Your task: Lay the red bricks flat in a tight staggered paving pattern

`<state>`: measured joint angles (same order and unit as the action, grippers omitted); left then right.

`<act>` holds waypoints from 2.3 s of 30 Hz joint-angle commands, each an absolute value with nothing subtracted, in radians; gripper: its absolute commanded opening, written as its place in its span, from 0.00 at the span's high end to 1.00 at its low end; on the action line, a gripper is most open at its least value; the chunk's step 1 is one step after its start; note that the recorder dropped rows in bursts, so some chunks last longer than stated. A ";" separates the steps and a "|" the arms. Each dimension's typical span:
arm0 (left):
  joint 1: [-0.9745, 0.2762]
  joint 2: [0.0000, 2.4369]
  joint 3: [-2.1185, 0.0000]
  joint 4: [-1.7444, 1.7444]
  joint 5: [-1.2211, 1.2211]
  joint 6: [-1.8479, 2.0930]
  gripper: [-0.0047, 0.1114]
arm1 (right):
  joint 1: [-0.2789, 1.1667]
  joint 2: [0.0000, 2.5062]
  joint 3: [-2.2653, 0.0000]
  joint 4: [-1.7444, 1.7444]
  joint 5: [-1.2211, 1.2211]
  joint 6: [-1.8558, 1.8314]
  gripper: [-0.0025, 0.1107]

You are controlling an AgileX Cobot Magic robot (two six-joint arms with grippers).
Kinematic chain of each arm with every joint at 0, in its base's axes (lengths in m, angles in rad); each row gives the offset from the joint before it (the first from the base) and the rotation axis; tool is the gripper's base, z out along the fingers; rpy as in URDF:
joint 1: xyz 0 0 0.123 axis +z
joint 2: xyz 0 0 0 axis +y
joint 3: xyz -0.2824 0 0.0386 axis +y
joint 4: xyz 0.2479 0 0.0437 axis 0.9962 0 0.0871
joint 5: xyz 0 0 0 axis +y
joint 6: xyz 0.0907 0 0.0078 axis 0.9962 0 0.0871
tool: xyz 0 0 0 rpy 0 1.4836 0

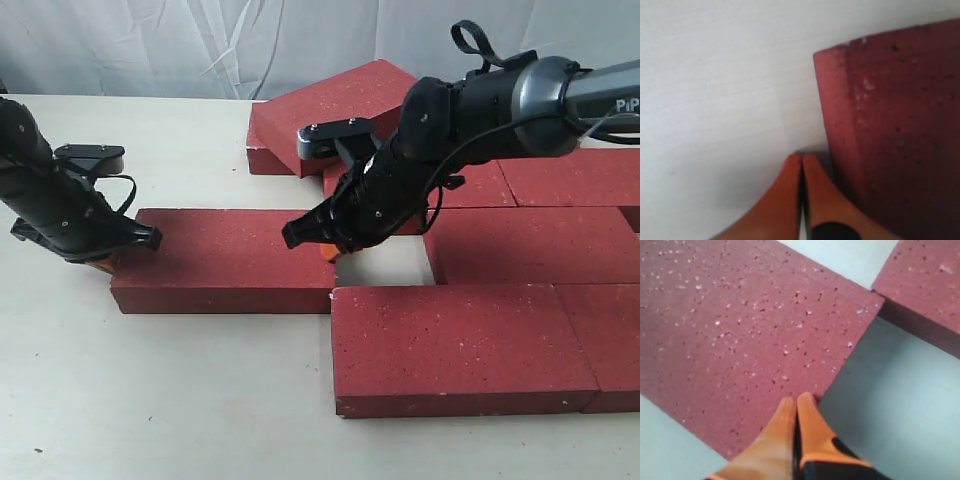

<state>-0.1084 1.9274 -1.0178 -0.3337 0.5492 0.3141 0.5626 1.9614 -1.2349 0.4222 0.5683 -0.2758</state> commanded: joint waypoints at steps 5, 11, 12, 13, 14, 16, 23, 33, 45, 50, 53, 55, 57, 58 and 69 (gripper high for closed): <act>-0.108 1.908 -1.015 -0.198 0.585 0.214 0.96 | 0.549 1.770 -1.262 0.172 0.772 -0.025 0.98; -0.108 1.849 -1.015 -0.140 0.640 0.135 0.96 | 0.445 1.690 -1.192 0.224 0.828 -0.013 0.98; -0.108 1.840 -1.015 -0.140 0.653 0.135 0.96 | 0.423 1.670 -1.165 0.232 0.828 -0.013 0.98; -0.108 1.831 -1.015 -0.140 0.663 0.134 0.96 | 0.399 1.649 -1.135 0.240 0.819 -0.013 0.98; -0.108 1.827 -1.015 -0.140 0.670 0.132 0.96 | 0.381 1.631 -1.112 0.248 0.805 -0.013 0.98; -0.108 1.815 -1.015 -0.140 0.673 0.132 0.96 | 0.335 1.588 -1.078 0.283 0.763 -0.013 0.98; -0.110 1.813 -1.015 -0.146 0.669 0.132 0.96 | 0.290 1.486 -1.073 0.331 0.674 -0.013 0.98; -0.110 1.815 -1.015 -0.166 0.616 0.134 0.96 | 0.290 1.474 -1.073 0.387 0.656 -0.013 0.98; -0.112 1.901 -1.019 -0.365 0.600 0.217 0.96 | 0.290 1.474 -1.073 0.394 0.640 -0.013 0.98; -0.114 1.903 -1.026 -0.389 0.605 0.222 0.96 | 0.290 1.474 -1.073 0.394 0.640 -0.013 0.98; -0.117 1.903 -1.026 -0.393 0.605 0.222 0.96 | 0.290 1.474 -1.073 0.394 0.633 -0.013 0.98; -0.126 1.903 -1.026 -0.399 0.603 0.226 0.96 | 0.290 1.474 -1.073 0.394 0.626 -0.013 0.98; -0.144 1.903 -1.026 -0.413 0.599 0.239 0.96 | 0.290 1.474 -1.073 0.394 0.622 -0.013 0.98; -0.155 1.903 -1.026 -0.420 0.592 0.248 0.96 | 0.290 1.474 -1.073 0.394 0.622 -0.013 0.98; -0.241 1.903 -1.027 -0.442 0.538 0.247 0.96 | 0.290 1.474 -1.073 0.394 0.620 -0.013 0.98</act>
<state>-0.2202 1.9031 -1.0173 -0.4160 0.5500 0.2448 0.2957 1.4822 -1.0751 0.3936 0.6308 -0.0100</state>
